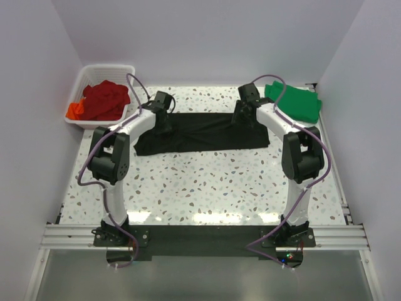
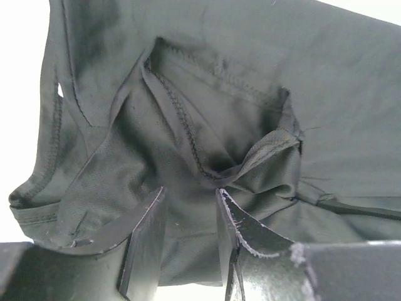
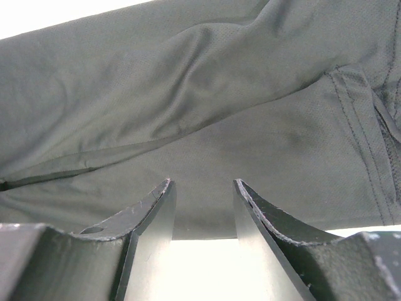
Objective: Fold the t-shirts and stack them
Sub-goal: Fold the tshirt
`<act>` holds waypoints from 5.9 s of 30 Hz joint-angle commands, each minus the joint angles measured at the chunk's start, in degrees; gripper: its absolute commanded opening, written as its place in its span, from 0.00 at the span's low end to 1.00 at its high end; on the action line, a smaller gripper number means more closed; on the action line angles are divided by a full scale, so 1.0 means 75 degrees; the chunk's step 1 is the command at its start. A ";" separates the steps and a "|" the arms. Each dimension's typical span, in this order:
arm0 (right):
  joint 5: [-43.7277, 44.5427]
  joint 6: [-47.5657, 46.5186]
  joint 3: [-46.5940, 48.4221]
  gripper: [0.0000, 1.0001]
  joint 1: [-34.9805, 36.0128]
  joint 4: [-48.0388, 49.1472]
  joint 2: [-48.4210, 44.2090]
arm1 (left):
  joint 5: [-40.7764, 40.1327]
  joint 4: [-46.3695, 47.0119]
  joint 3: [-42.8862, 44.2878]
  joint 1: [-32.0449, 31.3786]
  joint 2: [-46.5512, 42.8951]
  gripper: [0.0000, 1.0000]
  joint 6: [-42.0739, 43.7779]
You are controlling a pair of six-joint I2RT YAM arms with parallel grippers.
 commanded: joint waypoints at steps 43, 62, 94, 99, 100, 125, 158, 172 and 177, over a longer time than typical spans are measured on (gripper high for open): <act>0.0355 -0.0229 0.0486 0.45 0.0029 -0.0312 0.0030 | 0.0947 0.1956 0.1413 0.0164 0.1779 0.37 0.1340; 0.0250 -0.0182 0.0450 0.46 0.0018 -0.0218 0.0042 | -0.0061 0.3151 0.0041 0.0164 0.0032 0.42 0.1832; 0.0355 -0.0065 0.0626 0.45 0.0111 -0.0347 0.0253 | 0.0595 0.1663 0.1694 0.1078 0.1579 0.35 0.0894; 0.0367 -0.0065 0.0685 0.45 0.0111 -0.0370 0.0311 | 0.0572 0.1570 0.1740 0.1101 0.1696 0.35 0.0860; 0.0378 -0.0065 0.0708 0.45 0.0111 -0.0382 0.0311 | 0.0572 0.1581 0.1740 0.1102 0.1719 0.33 0.0859; 0.0367 -0.0007 0.0614 0.45 0.0134 -0.0394 0.0288 | 0.0150 0.1487 0.1670 0.1102 0.1416 0.00 0.0859; 0.0332 -0.0065 0.0989 0.45 0.0181 -0.0511 0.0628 | -0.1571 0.1558 0.1951 0.1078 0.1309 0.37 0.0778; 0.0144 -0.0100 0.1294 0.45 0.0216 -0.0523 0.0885 | 0.1073 0.1991 0.0698 0.1090 0.0478 0.46 0.0720; 0.0109 -0.0112 0.1306 0.45 0.0240 -0.0534 0.0897 | 0.2749 0.2764 0.0053 0.1090 0.0138 0.46 0.0333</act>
